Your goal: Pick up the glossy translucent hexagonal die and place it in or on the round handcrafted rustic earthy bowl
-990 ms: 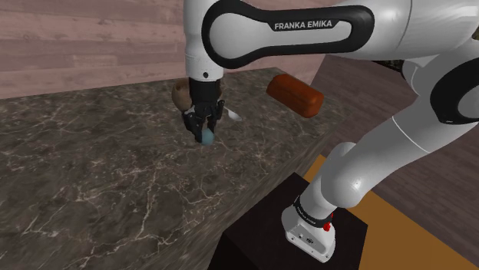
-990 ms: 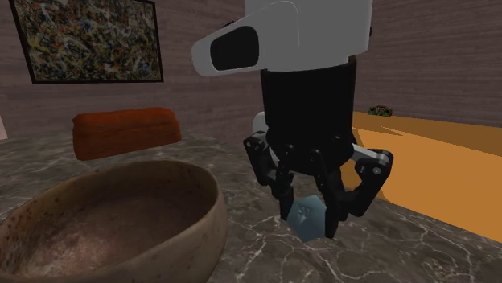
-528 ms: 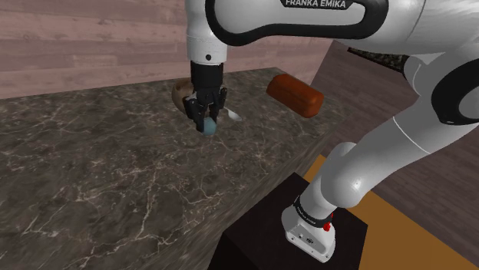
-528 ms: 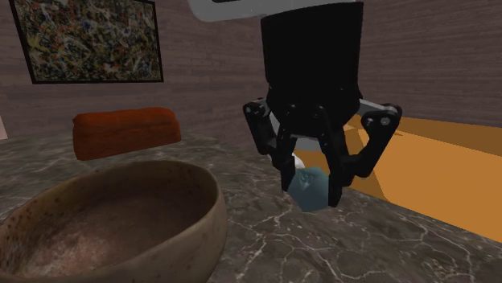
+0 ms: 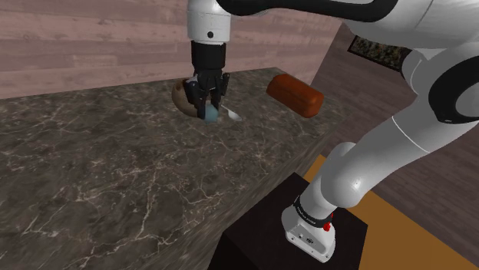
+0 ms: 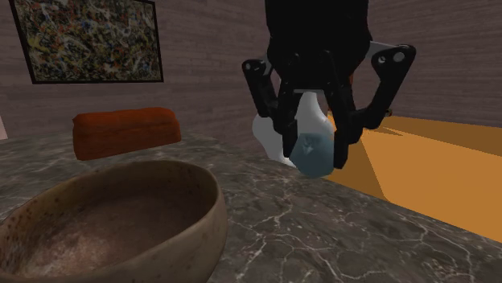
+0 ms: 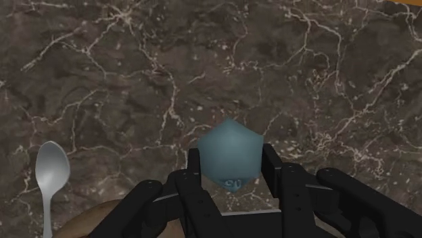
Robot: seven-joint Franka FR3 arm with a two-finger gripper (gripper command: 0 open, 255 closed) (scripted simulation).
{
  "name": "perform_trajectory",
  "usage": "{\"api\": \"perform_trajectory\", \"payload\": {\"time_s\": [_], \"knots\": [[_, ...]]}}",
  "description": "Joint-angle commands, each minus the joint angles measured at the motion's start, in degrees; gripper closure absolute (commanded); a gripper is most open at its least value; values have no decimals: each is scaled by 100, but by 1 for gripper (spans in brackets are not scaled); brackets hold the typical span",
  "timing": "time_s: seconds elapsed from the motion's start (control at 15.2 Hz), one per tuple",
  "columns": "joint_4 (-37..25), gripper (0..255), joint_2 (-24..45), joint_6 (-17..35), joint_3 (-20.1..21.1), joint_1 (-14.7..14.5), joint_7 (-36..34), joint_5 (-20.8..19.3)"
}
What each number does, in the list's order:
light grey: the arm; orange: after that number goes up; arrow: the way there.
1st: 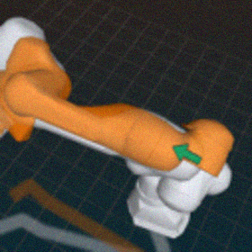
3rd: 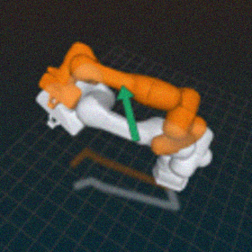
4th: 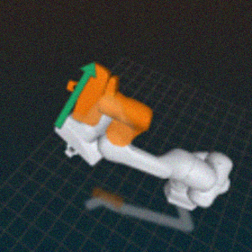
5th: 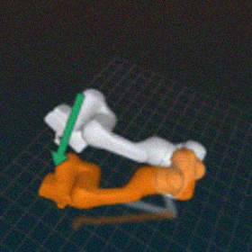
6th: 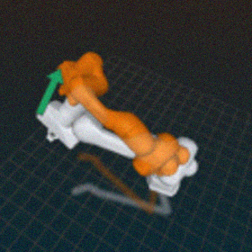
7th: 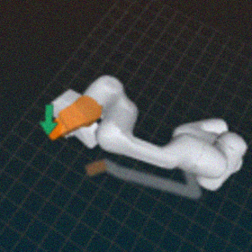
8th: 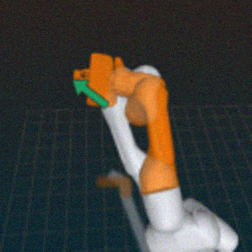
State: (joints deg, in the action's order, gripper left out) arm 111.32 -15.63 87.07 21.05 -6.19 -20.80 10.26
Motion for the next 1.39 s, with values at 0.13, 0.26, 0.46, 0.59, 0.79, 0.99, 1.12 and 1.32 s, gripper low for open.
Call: {"api": "perform_trajectory", "payload": {"time_s": [0.13,0.26,0.46,0.59,0.79,0.99,1.12,1.32], "knots": [[-314,255,14,-301,-16,7,-33,-9],[-498,255,45,-454,-22,12,-54,-19],[-786,255,103,-686,-27,19,-88,-35],[-987,255,149,-841,-28,23,-113,-46],[-1301,255,228,-1077,-28,29,-155,-65],[-1564,255,479,-1125,-128,121,27,-200],[-1844,255,746,-1172,-222,210,203,-331],[-2334,255,1184,-1267,-349,333,451,-523]]}}
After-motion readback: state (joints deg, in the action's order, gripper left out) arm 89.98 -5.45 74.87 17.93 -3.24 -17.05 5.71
